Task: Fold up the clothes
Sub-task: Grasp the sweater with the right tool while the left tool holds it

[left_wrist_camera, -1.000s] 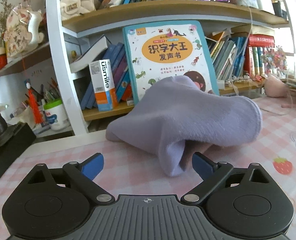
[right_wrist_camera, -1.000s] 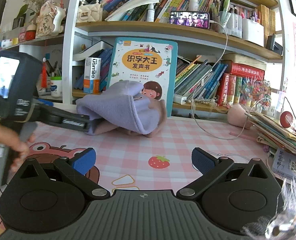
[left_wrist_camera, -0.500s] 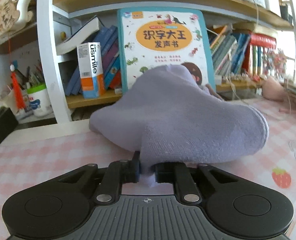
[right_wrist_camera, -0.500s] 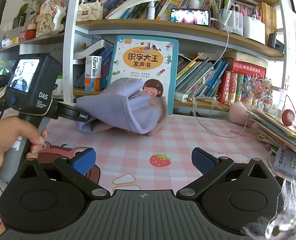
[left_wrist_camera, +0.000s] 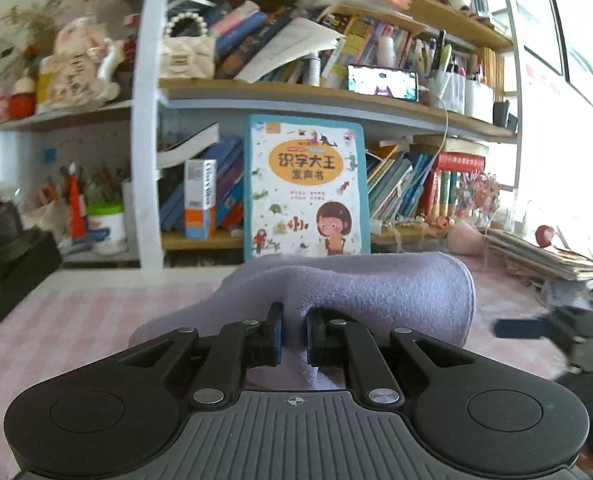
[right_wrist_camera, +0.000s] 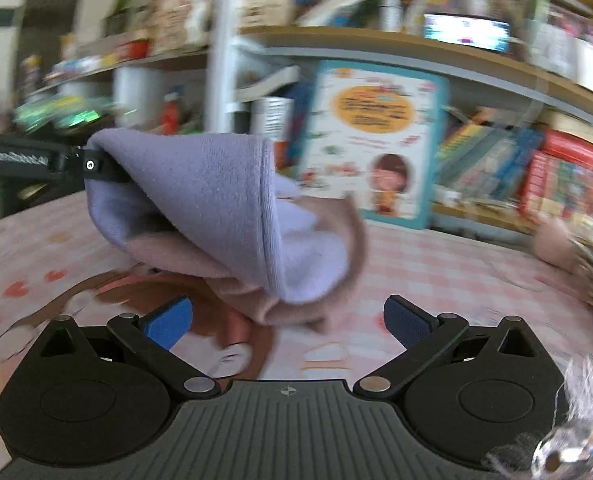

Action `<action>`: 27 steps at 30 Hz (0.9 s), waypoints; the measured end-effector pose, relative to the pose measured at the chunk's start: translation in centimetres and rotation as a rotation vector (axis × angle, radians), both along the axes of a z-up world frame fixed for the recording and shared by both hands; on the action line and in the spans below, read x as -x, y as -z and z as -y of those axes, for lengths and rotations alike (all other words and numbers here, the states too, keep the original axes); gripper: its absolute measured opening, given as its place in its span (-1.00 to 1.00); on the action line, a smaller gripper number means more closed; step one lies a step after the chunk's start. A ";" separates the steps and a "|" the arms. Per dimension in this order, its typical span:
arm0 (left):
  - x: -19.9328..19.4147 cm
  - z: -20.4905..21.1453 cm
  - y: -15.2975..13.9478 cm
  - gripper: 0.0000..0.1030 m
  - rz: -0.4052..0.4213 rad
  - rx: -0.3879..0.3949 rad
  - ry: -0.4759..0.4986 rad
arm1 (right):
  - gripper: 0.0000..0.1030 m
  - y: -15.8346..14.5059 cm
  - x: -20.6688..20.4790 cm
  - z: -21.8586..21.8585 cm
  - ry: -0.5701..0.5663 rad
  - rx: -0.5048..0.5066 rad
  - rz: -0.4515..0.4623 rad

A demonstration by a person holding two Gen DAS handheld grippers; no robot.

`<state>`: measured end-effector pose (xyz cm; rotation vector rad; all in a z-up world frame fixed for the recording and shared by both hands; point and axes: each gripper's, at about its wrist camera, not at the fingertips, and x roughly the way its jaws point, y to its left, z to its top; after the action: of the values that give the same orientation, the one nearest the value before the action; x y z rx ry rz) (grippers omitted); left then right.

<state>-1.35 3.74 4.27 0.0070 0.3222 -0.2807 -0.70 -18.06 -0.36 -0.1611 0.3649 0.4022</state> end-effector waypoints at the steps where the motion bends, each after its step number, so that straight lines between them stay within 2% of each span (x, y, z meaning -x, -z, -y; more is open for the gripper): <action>1: 0.7 -0.4 0.1 -0.81 -0.002 0.002 -0.006 | 1.00 0.0 0.2 -0.5 -0.030 0.016 0.008; 2: 1.4 -0.7 0.1 -0.81 -0.002 0.003 -0.013 | 1.00 0.0 0.3 -1.0 -0.060 0.031 0.017; 4: 2.6 -1.5 0.1 -0.81 -0.003 0.010 -0.031 | 0.87 0.0 0.7 -2.1 -0.120 0.056 0.033; 5: 3.0 -2.0 0.0 -0.81 -0.003 0.021 -0.042 | 0.35 0.0 0.8 -2.7 -0.149 0.067 0.041; 6: 3.4 -2.5 -0.1 -0.81 -0.002 0.032 -0.053 | -0.52 -0.2 1.0 -3.1 -0.182 0.067 0.041; 7: 3.7 -3.0 -0.4 -0.81 0.001 0.044 -0.065 | -0.71 -0.5 1.0 -3.3 -0.222 0.037 0.021; 8: 4.0 -3.3 -1.0 -0.81 0.019 0.051 -0.076 | -0.77 -0.9 1.1 -3.4 -0.254 0.005 0.008; 10: 4.5 -4.0 -2.3 -0.82 0.074 0.054 -0.097 | -0.84 -2.8 1.6 -3.2 -0.282 -0.066 0.043; 11: 4.8 -4.3 -3.2 -0.82 0.108 0.059 -0.101 | -0.90 -3.9 1.9 -2.9 -0.284 -0.101 0.079; 15: 5.5 -4.7 -6.1 -0.78 0.231 0.107 -0.052 | -0.90 -10.3 3.6 -0.1 -0.252 -0.286 0.281; 17: 5.4 -4.2 -7.3 -0.76 0.286 0.108 -0.007 | -0.90 -12.2 3.8 0.7 -0.224 -0.317 0.335; 18: 5.2 -3.7 -7.8 -0.64 0.308 0.082 0.013 | -0.90 -12.7 3.6 0.9 -0.196 -0.318 0.357; 19: 4.8 -3.1 -8.1 -0.61 0.321 0.048 0.034 | -0.90 -12.8 2.9 1.3 -0.160 -0.324 0.347; 20: 4.2 -2.6 -8.0 -0.47 0.304 0.027 0.040 | -0.90 -12.8 2.3 1.7 -0.125 -0.329 0.338; 21: 3.3 -2.2 -7.6 -0.22 0.272 0.013 0.037 | -0.90 -12.9 1.6 2.1 -0.090 -0.335 0.328; 22: 2.5 -1.8 -7.3 -0.09 0.240 -0.001 0.034 | -0.90 -12.8 0.9 2.5 -0.052 -0.334 0.311; 23: 2.0 -1.6 -6.8 0.10 0.209 -0.009 0.025 | -0.90 -11.9 0.0 2.9 -0.005 -0.316 0.274; 25: 1.5 -1.4 -5.5 0.13 0.150 -0.018 0.001 | -0.90 -9.5 -2.4 3.6 0.112 -0.264 0.190; 27: 1.8 -1.7 -4.1 0.37 0.103 0.005 0.012 | -0.90 -6.2 -4.7 5.2 0.212 -0.237 0.080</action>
<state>-3.12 5.47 8.41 0.0183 0.2196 -0.2915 4.03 -23.30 5.86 0.0918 0.2496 0.2261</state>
